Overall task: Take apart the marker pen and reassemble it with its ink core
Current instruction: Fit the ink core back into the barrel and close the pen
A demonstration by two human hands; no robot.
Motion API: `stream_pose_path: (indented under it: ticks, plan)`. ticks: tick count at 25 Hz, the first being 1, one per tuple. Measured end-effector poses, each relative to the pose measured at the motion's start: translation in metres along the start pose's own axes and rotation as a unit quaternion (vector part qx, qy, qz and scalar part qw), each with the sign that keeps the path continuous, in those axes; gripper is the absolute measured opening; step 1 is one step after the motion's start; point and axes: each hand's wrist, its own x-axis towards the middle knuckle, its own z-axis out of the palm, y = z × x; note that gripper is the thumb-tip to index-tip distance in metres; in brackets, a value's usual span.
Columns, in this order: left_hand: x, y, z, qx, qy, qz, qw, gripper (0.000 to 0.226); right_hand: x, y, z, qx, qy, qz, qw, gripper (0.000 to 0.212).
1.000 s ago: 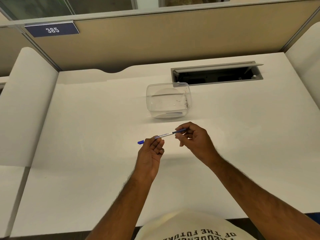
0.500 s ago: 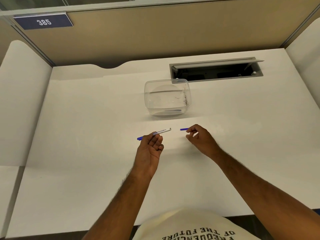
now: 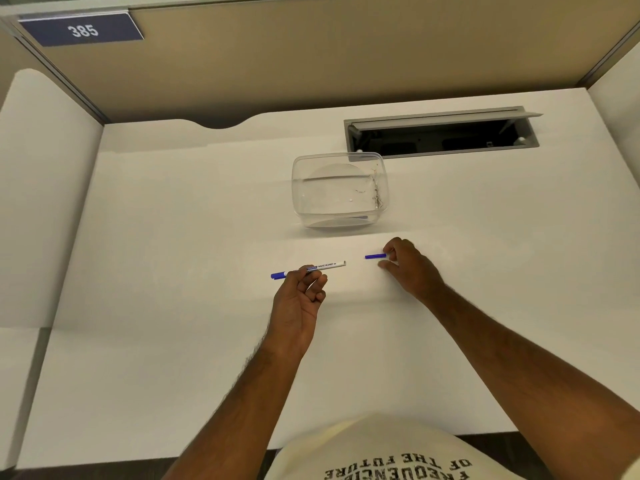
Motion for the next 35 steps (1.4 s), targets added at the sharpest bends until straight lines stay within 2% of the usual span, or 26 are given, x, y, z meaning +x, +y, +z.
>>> stream_pose_path:
  ticks: [4,8,10,13,15,22,35]
  plan:
    - [0.001,-0.001,0.0,0.007,0.007,-0.004,1.0,0.016,0.0,-0.002,-0.001,-0.057,0.005,-0.008,0.998,0.016]
    - [-0.001,-0.001,0.002,0.011,0.007,-0.006,1.0,0.015,0.002,-0.007,-0.001,-0.138,-0.02,-0.026,0.99,0.02]
    - [-0.003,-0.001,0.002,0.013,0.006,-0.006,1.0,0.016,-0.002,-0.012,-0.007,-0.1,-0.036,-0.019,0.994,0.018]
    - [-0.004,0.0,0.002,0.015,0.007,-0.004,1.0,0.016,-0.017,-0.024,-0.021,0.033,-0.049,-0.03,0.998,0.006]
    - [-0.005,-0.001,0.002,0.013,0.011,-0.004,1.0,0.015,-0.035,-0.036,-0.029,0.101,-0.035,-0.056,0.993,0.006]
    - [-0.011,-0.001,0.0,0.019,0.008,-0.002,1.0,0.017,-0.082,-0.067,-0.048,0.321,0.0,-0.067,0.945,0.006]
    - [-0.026,-0.006,0.003,0.026,-0.001,0.005,1.0,0.017,-0.105,-0.082,-0.052,0.339,0.024,-0.109,0.934,0.01]
